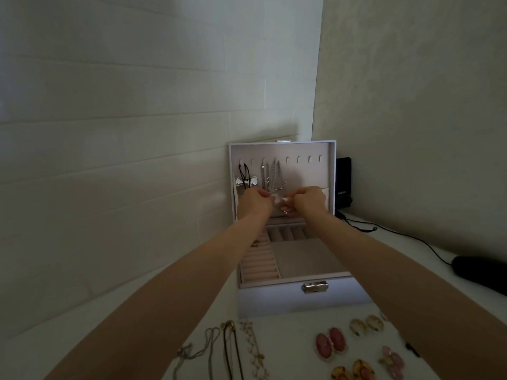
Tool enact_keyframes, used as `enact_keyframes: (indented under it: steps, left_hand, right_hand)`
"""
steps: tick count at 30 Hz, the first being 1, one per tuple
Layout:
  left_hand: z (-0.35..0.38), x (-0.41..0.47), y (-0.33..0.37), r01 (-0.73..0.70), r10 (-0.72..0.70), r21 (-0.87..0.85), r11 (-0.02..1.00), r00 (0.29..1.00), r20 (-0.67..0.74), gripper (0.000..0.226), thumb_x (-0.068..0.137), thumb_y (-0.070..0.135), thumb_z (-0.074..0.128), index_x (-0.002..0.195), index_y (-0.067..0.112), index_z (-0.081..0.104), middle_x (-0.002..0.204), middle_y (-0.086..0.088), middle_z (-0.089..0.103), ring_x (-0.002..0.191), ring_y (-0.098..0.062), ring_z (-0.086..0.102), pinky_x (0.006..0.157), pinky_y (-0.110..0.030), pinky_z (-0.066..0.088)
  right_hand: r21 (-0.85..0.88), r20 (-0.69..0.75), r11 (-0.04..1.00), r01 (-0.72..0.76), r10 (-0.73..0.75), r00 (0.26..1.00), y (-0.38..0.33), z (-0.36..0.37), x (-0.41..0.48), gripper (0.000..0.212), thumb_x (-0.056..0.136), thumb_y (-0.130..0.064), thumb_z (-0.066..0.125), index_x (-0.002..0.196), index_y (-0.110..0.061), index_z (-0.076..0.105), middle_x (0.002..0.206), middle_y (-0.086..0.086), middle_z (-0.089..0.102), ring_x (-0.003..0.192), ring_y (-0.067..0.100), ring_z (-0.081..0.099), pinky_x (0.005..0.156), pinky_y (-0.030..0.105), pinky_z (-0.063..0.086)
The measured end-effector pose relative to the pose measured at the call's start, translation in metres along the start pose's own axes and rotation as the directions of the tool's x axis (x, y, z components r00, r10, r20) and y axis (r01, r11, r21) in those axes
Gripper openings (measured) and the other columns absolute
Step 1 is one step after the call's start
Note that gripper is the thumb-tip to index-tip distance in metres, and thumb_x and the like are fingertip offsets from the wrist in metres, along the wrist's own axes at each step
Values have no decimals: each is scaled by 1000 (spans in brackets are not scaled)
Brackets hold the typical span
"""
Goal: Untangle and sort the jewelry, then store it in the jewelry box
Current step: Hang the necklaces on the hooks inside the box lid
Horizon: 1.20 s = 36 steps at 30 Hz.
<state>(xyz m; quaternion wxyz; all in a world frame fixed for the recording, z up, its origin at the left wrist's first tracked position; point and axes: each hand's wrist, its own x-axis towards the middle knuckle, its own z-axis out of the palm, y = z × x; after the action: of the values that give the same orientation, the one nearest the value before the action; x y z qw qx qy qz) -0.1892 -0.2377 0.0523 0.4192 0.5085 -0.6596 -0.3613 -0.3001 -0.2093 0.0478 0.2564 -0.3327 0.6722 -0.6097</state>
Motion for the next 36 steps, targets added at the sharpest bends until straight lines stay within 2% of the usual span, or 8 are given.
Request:
enact_keyframes:
  steps: [4,11,16,21,25,28,33,36]
  left_hand:
    - [-1,1,-2,-29,29,43,999,1000,11,14,85,19,67,98,14,69,110,-7,66,105,-24,59,90,-32,47]
    - [2,-14,-1,-185,163,248,951,981,108,15,87,25,66,97,15,70,102,-4,68,99,-21,62,77,-29,44]
    - [1,-24,1,-340,317,392,855,940,123,18,91,23,56,100,19,71,99,-5,69,93,-24,63,66,-28,45]
    - [-2,-19,-5,-471,532,543,695,845,52,29,89,13,50,117,13,55,124,-6,49,115,-23,46,78,-28,38]
    - [5,-12,-9,-514,529,622,590,829,182,41,88,12,52,128,7,47,133,-12,42,122,-27,39,90,-32,41]
    - [8,-14,-12,-525,514,651,549,826,232,37,88,15,52,125,7,50,129,-12,43,120,-26,42,88,-34,43]
    - [3,-13,-18,-579,527,629,519,796,299,31,89,17,50,118,6,56,122,-10,47,119,-25,41,85,-35,45]
    - [-2,-14,-17,-591,518,595,544,795,316,31,90,18,49,119,8,56,123,-9,49,119,-23,43,88,-35,43]
  right_hand:
    - [-80,22,997,11,-9,1000,7,2,0,14,73,4,76,85,-3,72,86,17,71,79,30,69,76,44,58]
    - [188,220,982,1,-43,975,9,-10,-14,8,87,-10,66,82,-4,67,72,14,65,51,15,61,56,28,57]
    - [93,249,994,65,-86,965,9,-13,-17,16,84,-14,71,96,-3,70,71,9,64,60,16,58,59,24,53]
    - [-69,99,985,161,-154,983,7,-20,-7,14,80,-14,74,88,-4,70,76,7,64,72,16,57,70,30,50]
    - [-244,123,954,173,-147,981,4,-30,-5,11,79,-7,73,90,-3,70,79,8,67,74,18,60,75,32,53]
    - [-300,135,946,119,-82,987,-3,-36,-4,10,78,-1,72,88,2,69,67,10,64,57,17,60,61,25,54]
    - [-62,-15,976,207,-208,978,-27,-33,0,12,79,2,71,91,3,69,68,7,64,56,13,62,65,23,57]
    - [48,31,981,190,-192,981,-34,-27,0,9,82,6,66,89,0,68,70,8,64,51,10,62,60,20,56]
